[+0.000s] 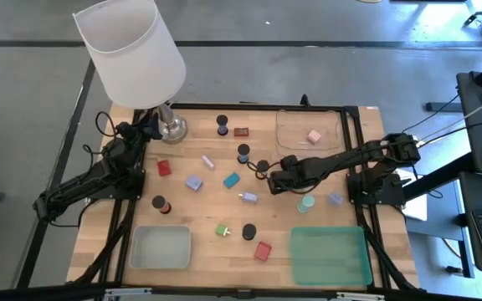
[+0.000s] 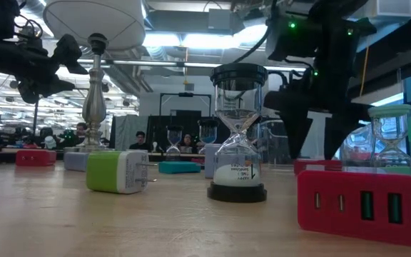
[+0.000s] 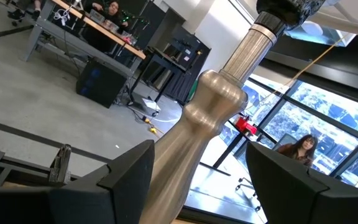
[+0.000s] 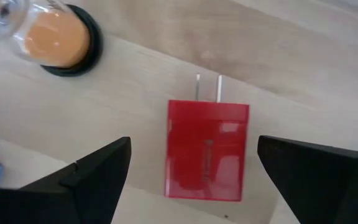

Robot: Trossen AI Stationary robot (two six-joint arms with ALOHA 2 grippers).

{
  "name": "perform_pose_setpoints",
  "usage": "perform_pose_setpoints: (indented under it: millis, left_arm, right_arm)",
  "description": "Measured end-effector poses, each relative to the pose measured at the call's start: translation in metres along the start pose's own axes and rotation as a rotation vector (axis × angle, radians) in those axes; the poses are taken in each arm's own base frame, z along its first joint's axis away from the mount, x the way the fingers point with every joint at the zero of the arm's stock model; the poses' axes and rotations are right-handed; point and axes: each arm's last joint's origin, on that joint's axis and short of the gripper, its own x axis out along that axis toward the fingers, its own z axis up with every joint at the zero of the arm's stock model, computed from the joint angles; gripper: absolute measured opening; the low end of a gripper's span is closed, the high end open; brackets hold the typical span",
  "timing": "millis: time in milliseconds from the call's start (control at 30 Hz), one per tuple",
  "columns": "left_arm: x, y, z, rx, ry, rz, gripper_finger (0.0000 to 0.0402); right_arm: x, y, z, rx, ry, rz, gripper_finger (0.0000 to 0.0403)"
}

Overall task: Pick & Place Office items
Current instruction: Put the top right red charger adapter into the transparent bin

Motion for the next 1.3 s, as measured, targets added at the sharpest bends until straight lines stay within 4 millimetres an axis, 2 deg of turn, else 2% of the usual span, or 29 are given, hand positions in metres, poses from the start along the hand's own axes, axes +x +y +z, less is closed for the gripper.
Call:
perform_pose_setpoints:
  millis: [300, 467, 633, 833, 1000, 1133, 1300]
  left_arm:
    - [0.000, 0.000, 0.000, 0.000, 0.000, 0.000, 0.0251]
    - [0.000, 0.000, 0.000, 0.000, 0.000, 0.000, 0.0251]
    - [0.000, 0.000, 0.000, 0.000, 0.000, 0.000, 0.0251]
    - [0.000, 0.000, 0.000, 0.000, 0.000, 0.000, 0.0251]
    - [0.000, 0.000, 0.000, 0.000, 0.000, 0.000, 0.0251]
    - [0.000, 0.000, 0.000, 0.000, 0.000, 0.000, 0.0251]
    - [0.000, 0.000, 0.000, 0.000, 0.000, 0.000, 0.0251]
  right_arm:
    - [0.017, -0.002, -0.007, -0.029, 0.004, -0.005, 0.0354]
    - [0.018, -0.002, -0.008, -0.006, 0.022, 0.000, 0.0350]
    - [0.018, -0.002, -0.008, 0.007, 0.024, 0.000, 0.0306]
    - [0.018, -0.003, -0.008, 0.022, 0.024, -0.002, 0.0214]
    - [0.017, -0.003, -0.008, 0.048, 0.023, 0.000, 0.0211]
    - [0.001, -0.006, -0.007, 0.082, 0.011, 0.045, 0.0211]
    - [-0.040, -0.023, -0.003, 0.150, -0.061, 0.115, 0.0211]
